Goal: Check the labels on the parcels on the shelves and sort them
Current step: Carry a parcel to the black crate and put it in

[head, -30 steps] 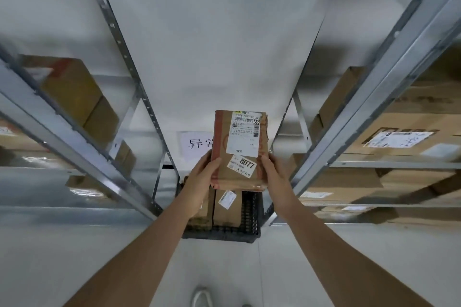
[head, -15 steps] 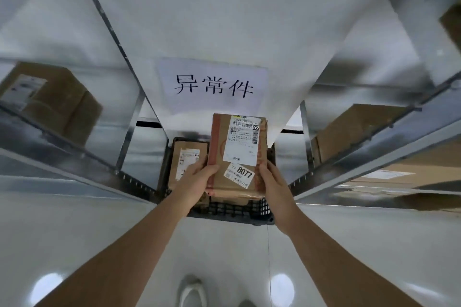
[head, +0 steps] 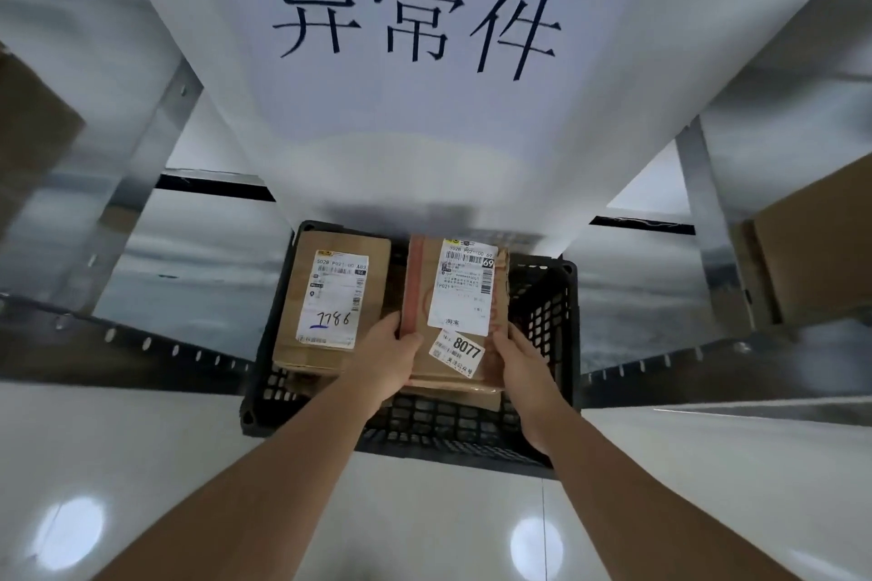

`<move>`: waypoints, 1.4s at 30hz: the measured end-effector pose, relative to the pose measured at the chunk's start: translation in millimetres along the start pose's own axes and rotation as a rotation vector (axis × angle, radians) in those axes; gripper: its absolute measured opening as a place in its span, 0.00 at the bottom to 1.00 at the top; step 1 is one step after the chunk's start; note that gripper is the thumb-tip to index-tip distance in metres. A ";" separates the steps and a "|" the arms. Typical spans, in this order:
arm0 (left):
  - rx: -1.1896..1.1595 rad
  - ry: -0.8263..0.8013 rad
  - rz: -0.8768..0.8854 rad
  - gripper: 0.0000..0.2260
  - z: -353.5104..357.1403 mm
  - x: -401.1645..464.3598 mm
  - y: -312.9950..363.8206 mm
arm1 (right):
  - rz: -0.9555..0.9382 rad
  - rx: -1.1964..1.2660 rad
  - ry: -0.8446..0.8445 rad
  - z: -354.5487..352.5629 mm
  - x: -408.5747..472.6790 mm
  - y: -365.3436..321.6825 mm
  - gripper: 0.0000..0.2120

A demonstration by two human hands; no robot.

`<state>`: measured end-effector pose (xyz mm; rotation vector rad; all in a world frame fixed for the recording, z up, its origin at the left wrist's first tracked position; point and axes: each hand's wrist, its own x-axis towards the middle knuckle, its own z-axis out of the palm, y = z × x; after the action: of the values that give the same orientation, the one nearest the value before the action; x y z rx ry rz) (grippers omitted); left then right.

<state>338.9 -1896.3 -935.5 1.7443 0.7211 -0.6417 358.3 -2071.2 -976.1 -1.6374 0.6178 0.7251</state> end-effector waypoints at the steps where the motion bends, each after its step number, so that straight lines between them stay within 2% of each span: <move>1: 0.006 0.004 -0.009 0.13 2.4 10.4 -3.5 | 0.010 -0.006 0.000 1.2 11.5 3.2 0.17; 6: 0.026 0.009 -0.047 0.07 11.2 28.4 -8.2 | 0.066 0.006 0.000 0.5 28.4 10.8 0.19; 17: 0.005 -0.028 -0.052 0.10 28.2 25.4 -1.3 | 0.048 -0.057 0.040 -11.9 24.9 13.9 0.18; 21: 0.034 0.027 -0.034 0.11 25.7 21.0 4.8 | 0.043 -0.076 0.007 -8.3 19.7 6.8 0.18; 23: 0.034 0.055 -0.029 0.13 21.8 14.3 12.0 | 0.032 -0.102 0.002 -5.8 8.9 -2.5 0.22; 25: 0.061 0.052 -0.023 0.17 15.6 0.8 25.1 | 0.011 -0.127 -0.003 -5.3 -4.4 -17.1 0.20; 27: 0.099 0.056 -0.008 0.23 5.8 -18.5 43.0 | -0.027 -0.145 -0.024 -5.6 -21.0 -37.2 0.13; 28: 0.111 0.065 0.008 0.25 0.3 -26.4 50.4 | -0.047 -0.161 -0.033 -5.5 -30.1 -48.1 0.13; 32: 0.089 0.084 0.055 0.25 -23.9 -71.7 82.2 | -0.103 -0.210 -0.015 -2.0 -82.0 -93.5 0.16; 36: 0.039 0.106 0.099 0.22 -49.6 -139.8 123.9 | -0.127 -0.212 -0.018 -1.2 -146.2 -136.3 0.26; 39: -0.004 0.117 0.140 0.22 -71.6 -198.5 159.7 | -0.195 -0.226 0.009 -2.0 -214.6 -186.7 0.24; 41: -0.011 0.139 0.200 0.16 -92.4 -246.6 182.0 | -0.239 -0.241 0.011 -3.8 -263.9 -220.1 0.24; 42: -0.015 0.159 0.217 0.09 -103.2 -271.5 192.0 | -0.255 -0.226 -0.002 -4.7 -292.5 -237.8 0.24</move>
<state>306.1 -1881.8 -589.1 1.8437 0.6319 -0.3521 338.6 -2031.1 -601.8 -1.8822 0.3246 0.6247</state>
